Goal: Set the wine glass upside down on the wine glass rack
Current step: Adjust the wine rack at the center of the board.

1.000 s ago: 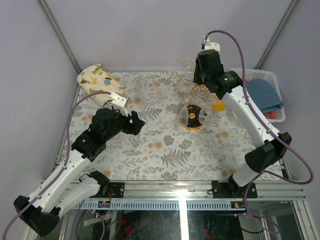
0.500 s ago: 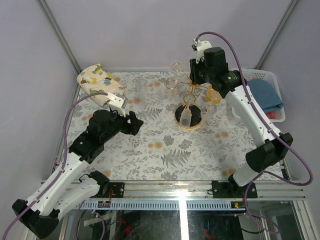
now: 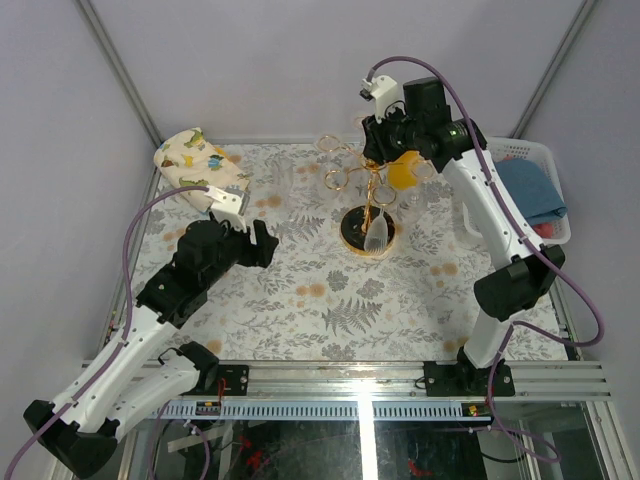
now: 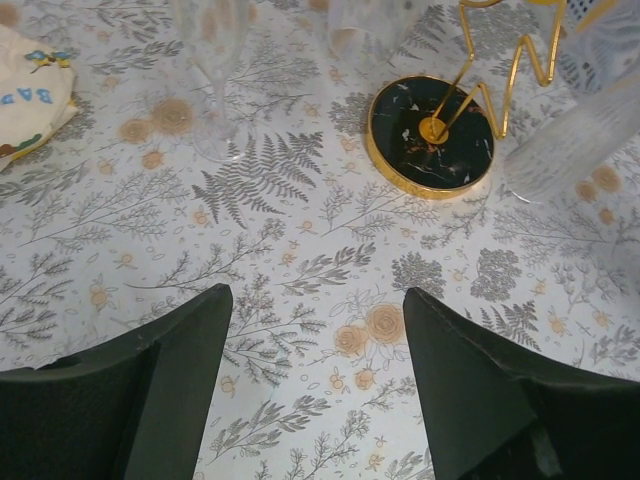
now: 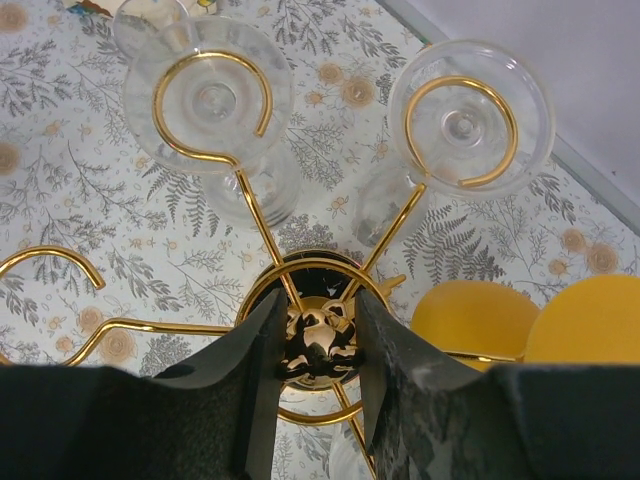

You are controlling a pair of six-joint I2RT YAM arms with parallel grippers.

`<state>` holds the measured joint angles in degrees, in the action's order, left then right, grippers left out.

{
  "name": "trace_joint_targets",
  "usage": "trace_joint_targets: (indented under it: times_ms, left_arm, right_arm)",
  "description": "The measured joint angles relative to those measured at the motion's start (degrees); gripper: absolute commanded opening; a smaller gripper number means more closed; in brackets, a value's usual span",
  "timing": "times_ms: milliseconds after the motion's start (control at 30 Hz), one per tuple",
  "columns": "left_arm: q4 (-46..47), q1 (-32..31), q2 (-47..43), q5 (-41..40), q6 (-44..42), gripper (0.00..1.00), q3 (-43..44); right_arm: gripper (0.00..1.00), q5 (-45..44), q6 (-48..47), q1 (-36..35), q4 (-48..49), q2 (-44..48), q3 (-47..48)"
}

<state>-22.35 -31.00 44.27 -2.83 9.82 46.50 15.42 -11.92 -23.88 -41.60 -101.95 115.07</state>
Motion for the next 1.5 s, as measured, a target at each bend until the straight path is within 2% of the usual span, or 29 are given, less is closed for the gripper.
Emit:
trace_joint_targets:
  times_ms: [67, 233, 367, 500, 800, 933, 1167, 1500]
  left_arm:
    - [-0.3, 0.0, 0.0, -1.5, 0.4, 0.71, 0.0]
    - [-0.4, 0.0, 0.0, -4.7, 1.9, 0.75, 0.1]
    - [0.3, 0.0, 0.5, -6.3, 3.7, 0.76, 0.1]
    - [3.5, 0.0, 2.0, -7.7, 5.5, 0.77, -0.5]
    - [17.6, 0.0, 6.6, -9.8, 7.0, 0.76, -8.7]
    - [24.8, 0.0, 9.0, -10.3, 6.3, 0.76, -11.2]
    - [38.1, 0.2, 15.4, -9.2, 2.4, 0.74, -15.2]
    - [55.8, 2.2, 29.0, -5.3, -1.4, 0.74, -17.1]
  right_arm:
    - [0.53, 1.3, -0.6, 0.2, -1.0, -1.0, 1.5]
    - [0.83, 2.7, -1.3, 0.2, -1.9, -1.6, 2.2]
    - [0.94, 1.9, -0.1, 0.2, 0.2, 1.4, -1.1]
    - [0.95, -0.3, 2.7, 0.2, 5.2, 11.3, -10.5]
    - [0.96, -2.5, 14.6, 0.2, 29.2, 48.7, -45.6]
    - [0.97, -4.1, 18.9, 0.2, 34.1, 60.1, -54.9]
    - [0.98, -8.8, 21.1, 0.2, 31.9, 75.4, -64.5]
    - [0.99, -10.9, 23.1, 0.2, 21.6, 84.9, -71.9]
